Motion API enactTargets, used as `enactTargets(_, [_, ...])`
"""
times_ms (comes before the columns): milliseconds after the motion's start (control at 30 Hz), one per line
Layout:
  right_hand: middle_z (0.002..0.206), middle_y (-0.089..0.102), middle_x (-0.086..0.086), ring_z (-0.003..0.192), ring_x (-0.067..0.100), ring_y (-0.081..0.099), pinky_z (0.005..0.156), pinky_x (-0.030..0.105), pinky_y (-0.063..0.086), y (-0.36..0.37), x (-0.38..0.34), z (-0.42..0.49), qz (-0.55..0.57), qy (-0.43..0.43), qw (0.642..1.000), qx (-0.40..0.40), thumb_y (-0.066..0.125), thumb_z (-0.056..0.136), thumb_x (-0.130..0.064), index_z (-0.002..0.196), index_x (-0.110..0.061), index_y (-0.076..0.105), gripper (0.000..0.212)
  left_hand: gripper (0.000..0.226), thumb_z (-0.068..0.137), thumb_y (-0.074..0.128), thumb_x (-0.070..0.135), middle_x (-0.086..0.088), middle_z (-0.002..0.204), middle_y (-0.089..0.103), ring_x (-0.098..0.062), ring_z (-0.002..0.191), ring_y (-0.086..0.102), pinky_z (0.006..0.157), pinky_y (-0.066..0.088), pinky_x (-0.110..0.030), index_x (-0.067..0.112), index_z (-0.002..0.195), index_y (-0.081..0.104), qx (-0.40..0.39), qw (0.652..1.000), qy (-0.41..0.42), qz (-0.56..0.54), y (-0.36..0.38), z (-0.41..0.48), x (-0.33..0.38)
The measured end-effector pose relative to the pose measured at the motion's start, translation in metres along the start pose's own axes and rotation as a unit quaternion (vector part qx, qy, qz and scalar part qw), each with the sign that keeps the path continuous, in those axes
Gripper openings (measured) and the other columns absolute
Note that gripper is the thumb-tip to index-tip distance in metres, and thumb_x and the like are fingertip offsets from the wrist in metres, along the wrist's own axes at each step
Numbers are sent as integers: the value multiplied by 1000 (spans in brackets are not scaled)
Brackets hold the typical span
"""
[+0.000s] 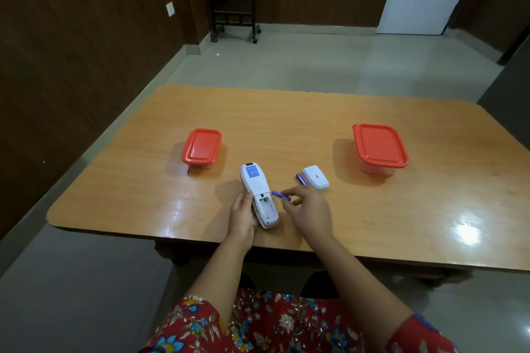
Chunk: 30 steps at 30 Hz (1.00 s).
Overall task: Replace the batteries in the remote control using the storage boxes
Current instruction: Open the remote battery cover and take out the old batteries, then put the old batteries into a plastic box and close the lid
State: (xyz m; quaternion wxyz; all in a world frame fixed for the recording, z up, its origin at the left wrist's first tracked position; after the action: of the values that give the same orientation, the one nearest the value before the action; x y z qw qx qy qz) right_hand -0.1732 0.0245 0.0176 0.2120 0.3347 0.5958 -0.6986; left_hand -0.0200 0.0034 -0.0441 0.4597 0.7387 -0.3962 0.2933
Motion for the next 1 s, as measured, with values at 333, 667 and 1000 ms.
enactTargets(333, [99, 67, -2, 93, 20, 61, 64, 28, 41, -24, 19, 36, -134, 7, 990, 32, 63, 85, -30, 97, -23, 71, 17, 31, 100, 40, 20, -16, 103, 67, -28, 83, 70, 72, 58, -40, 9, 127, 50, -15, 999, -33, -35, 1, -3, 1])
enactTargets(667, [92, 63, 0, 91, 20, 58, 58, 28, 38, -7, 13, 51, -199, -58, 978, 38, 55, 88, -32, 88, -15, 66, 21, 29, 100, 40, 21, -16, 100, 68, -24, 77, 72, 72, 58, -41, 11, 125, 50, -16, 998, -47, -45, 1, -5, 0])
enactTargets(1000, [114, 57, 0, 98, 15, 57, 74, 28, 42, 26, -7, -3, -49, -56, 991, -114, 66, 78, -50, 128, -25, 56, 57, 36, 100, 39, 20, -18, 113, 63, -26, 92, 65, 68, 58, -34, 6, 132, 48, -22, 998, -54, -37, 13, -7, -2])
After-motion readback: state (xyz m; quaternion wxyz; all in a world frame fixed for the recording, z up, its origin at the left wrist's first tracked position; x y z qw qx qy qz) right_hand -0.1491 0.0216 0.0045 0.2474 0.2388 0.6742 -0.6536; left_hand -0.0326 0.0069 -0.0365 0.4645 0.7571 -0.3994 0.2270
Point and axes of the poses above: each hand's wrist, its own z-axis towards the middle knuckle, its own y-axis out of the palm, x = y × z, the point moved 7 cm from there along z, towards the middle knuckle
